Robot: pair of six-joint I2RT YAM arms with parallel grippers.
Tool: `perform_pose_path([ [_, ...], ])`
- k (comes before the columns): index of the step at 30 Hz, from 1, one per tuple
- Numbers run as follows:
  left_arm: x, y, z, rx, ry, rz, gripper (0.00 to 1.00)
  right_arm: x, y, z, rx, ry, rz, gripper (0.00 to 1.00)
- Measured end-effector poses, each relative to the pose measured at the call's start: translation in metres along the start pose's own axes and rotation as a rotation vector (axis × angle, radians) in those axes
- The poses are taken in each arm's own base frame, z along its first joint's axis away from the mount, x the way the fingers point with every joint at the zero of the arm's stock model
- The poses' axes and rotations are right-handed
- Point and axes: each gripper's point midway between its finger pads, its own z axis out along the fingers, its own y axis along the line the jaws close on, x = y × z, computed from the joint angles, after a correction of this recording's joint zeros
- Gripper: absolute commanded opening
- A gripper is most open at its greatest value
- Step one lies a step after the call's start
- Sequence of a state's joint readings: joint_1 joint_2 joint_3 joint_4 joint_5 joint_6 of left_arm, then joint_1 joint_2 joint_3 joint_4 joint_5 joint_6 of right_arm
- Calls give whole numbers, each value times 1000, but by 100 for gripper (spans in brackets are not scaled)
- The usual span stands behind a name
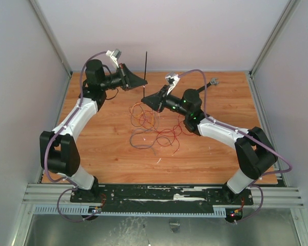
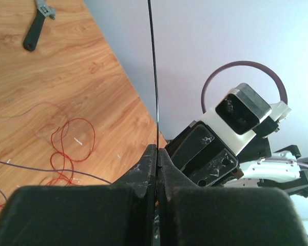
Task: Zip-tie the wires
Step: Adjust the cable, then place the cable at the center of the board.
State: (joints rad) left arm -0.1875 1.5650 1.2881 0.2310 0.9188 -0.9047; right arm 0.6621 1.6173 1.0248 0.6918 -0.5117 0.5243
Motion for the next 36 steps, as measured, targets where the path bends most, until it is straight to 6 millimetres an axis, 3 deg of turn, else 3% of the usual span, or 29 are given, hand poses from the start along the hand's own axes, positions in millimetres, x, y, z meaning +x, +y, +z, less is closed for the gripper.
perform_pose_path([
  [14, -3, -1, 2, 2, 6, 1, 0, 3, -5, -2, 17, -11, -10, 13],
  [18, -2, 0, 2, 3, 5, -2, 0, 2, -4, -4, 20, -5, -14, 22],
  [23, 4, -3, 5, 16, -3, -8, 0, 1, 3, -15, 28, 19, -22, 43],
  [31, 29, -51, 29, 87, 4, 43, 0, -19, 17, -61, 38, 31, -75, 66],
  [36, 36, -83, 51, 123, -28, 76, 0, -23, 2, -130, 180, 39, -74, 79],
])
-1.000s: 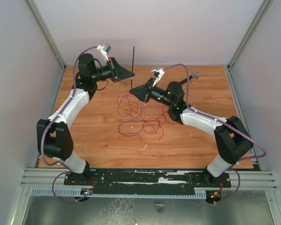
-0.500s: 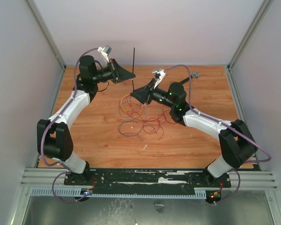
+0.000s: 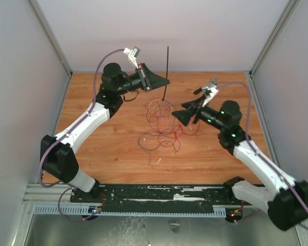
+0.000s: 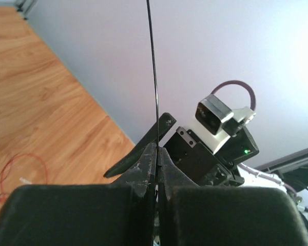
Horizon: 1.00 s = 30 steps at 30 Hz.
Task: Zip-tie the wires
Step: Place the cable at the center of the board.
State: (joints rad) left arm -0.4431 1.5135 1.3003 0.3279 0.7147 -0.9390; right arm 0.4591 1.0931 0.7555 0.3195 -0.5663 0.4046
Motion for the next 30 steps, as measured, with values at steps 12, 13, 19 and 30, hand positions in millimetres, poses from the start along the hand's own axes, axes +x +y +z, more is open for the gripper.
perform_pose_path([
  [12, -4, -36, 57, 47, -72, 31, 0, -67, -25, -92, 330, -163, -156, 87],
  [13, -7, -23, 57, 25, -84, 16, 0, -63, -29, -91, 341, -151, -146, 88],
  [19, -8, 102, 33, -155, -135, -134, 0, -37, -46, -85, 371, -73, -88, 88],
  [30, 27, 247, 4, -344, -127, -269, 0, -25, -63, -83, 420, -37, -62, 89],
])
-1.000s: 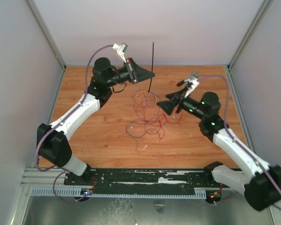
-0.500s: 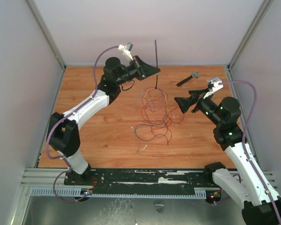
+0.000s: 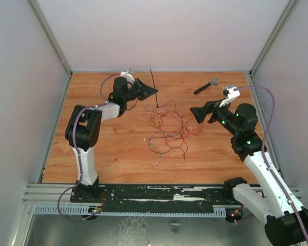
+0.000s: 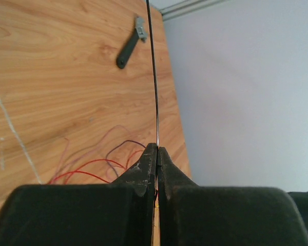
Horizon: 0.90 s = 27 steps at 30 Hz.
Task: Zip-tie the wires
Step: Place the cable at the center of the board.
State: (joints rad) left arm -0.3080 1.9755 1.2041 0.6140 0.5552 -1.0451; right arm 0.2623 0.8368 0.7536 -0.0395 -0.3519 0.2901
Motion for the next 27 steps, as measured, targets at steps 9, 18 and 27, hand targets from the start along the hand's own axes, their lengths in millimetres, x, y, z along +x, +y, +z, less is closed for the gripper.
perform_pose_path([
  [9, -28, 34, 13, -53, -78, 62, 9, 12, -12, 8, 37, 28, 8, 91],
  [18, -44, 58, 36, -61, -99, 94, 42, 18, -19, 15, 55, 37, 7, 94],
  [27, -42, 63, 22, -113, -103, 143, 77, 16, -21, 19, 60, 22, 1, 99],
])
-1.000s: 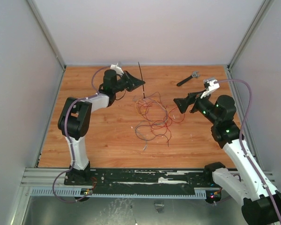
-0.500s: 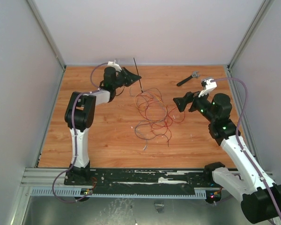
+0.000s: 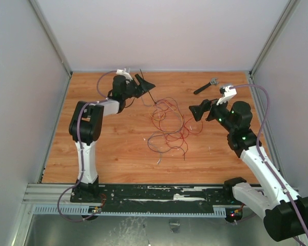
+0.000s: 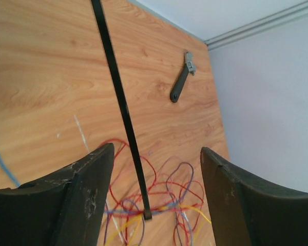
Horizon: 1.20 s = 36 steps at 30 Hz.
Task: Zip-tie the wires
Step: Place the cable at the center of the board, then reset both arms
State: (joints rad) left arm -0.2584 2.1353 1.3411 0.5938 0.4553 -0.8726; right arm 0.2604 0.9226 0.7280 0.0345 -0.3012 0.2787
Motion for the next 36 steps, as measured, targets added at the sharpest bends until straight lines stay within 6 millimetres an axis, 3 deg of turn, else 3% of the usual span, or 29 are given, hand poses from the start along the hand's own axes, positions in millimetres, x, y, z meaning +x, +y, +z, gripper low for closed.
perform_pose_path([
  [4, 2, -1, -34, -67, 0, 4, 89, 0, -1, 3, 0, -2, 0, 99],
  [9, 9, -4, -78, -160, 3, 36, 98, 6, -5, 7, 9, 15, 6, 99],
  [15, 16, -14, -130, -229, -26, 75, 98, 1, -16, 6, 41, -3, 0, 99],
  [18, 1, -34, -159, -231, -111, 117, 98, -8, -33, 4, 91, -33, -12, 99],
  [22, -41, -65, -209, -212, -325, 171, 98, -17, -74, -6, 216, -96, -29, 99],
  [25, -64, -72, -254, -227, -507, 187, 99, 6, -116, -20, 359, -109, -22, 99],
  [28, -72, -63, -293, -275, -682, 192, 98, 59, -151, -41, 501, -61, -15, 99],
  [31, -65, -38, -320, -354, -797, 205, 98, 106, -168, -60, 598, -15, -23, 99],
  [33, -61, -19, -330, -424, -836, 217, 98, 122, -176, -68, 642, -13, -31, 99],
  [36, -56, 8, -339, -528, -867, 235, 98, 127, -183, -70, 674, -47, -43, 99],
])
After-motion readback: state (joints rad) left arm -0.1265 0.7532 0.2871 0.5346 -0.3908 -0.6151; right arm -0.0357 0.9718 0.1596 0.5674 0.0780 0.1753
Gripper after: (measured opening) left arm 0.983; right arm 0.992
